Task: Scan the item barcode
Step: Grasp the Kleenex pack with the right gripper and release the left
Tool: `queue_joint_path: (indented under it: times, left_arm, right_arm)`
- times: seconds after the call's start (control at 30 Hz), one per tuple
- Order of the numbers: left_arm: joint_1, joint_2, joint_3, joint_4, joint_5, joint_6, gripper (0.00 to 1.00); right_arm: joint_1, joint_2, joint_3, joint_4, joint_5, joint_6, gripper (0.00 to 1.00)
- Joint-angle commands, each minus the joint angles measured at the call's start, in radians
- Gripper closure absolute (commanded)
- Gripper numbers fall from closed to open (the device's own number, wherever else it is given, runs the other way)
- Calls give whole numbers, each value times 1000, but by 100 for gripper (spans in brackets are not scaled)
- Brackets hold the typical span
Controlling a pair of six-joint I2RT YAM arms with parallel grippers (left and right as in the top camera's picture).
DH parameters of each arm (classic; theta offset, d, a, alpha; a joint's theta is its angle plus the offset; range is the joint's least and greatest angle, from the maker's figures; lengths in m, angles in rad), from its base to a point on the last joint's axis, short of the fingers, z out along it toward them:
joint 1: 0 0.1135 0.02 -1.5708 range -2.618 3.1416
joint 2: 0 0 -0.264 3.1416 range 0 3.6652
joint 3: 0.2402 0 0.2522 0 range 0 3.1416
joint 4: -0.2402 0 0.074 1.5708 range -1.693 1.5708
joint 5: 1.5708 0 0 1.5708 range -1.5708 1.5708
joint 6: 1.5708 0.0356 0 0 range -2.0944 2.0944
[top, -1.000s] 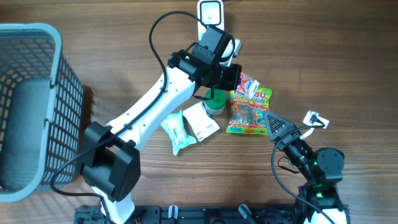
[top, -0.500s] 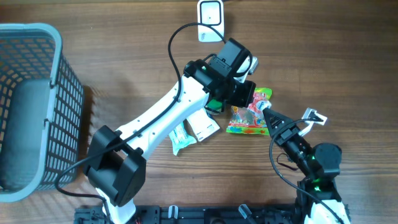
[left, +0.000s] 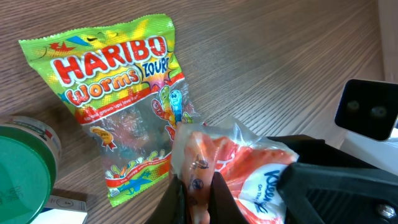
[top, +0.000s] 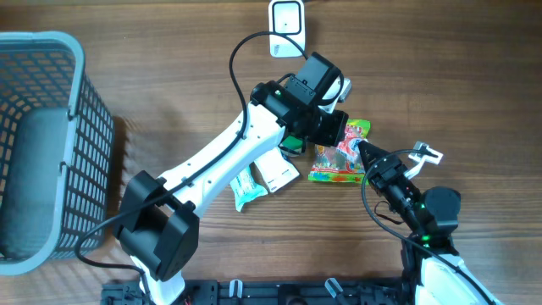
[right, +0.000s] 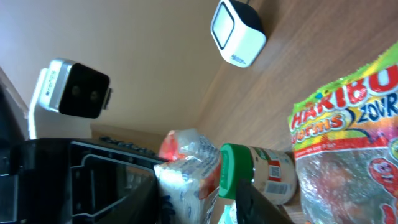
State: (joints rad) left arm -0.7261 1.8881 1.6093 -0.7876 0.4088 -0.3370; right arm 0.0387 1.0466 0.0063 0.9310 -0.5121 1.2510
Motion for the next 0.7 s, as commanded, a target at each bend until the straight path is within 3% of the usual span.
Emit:
queue_joint_path:
  times: [0.0, 0.07, 0.17, 0.23, 0.3, 0.33, 0.37, 0.5, 0.67]
  left_arm:
    - [3, 11, -1, 1, 14, 20, 96]
    - [3, 11, -1, 1, 14, 20, 96]
    - [3, 11, -1, 1, 14, 20, 95]
    - [3, 11, -1, 1, 13, 20, 83]
    - [3, 11, -1, 1, 13, 20, 58]
    - [4, 11, -1, 1, 11, 20, 36]
    - [4, 11, -1, 2, 4, 20, 0]
    - [5, 10, -1, 2, -75, 20, 0]
    - [80, -52, 13, 25, -153, 20, 0]
  right_arm:
    - [2, 37, 10, 16, -12, 8, 77]
    - [2, 48, 10, 59, -27, 8, 94]
    - [2, 49, 10, 106, -46, 1, 95]
    - [2, 49, 10, 116, -47, -44, 95]
    - [2, 49, 10, 116, -46, -71, 95]
    - [1, 49, 10, 116, -45, -74, 95]
    - [1, 49, 11, 116, -45, -79, 96]
    - [1, 49, 23, 89, 4, -176, 95]
    - [1, 49, 71, -150, 166, -320, 95]
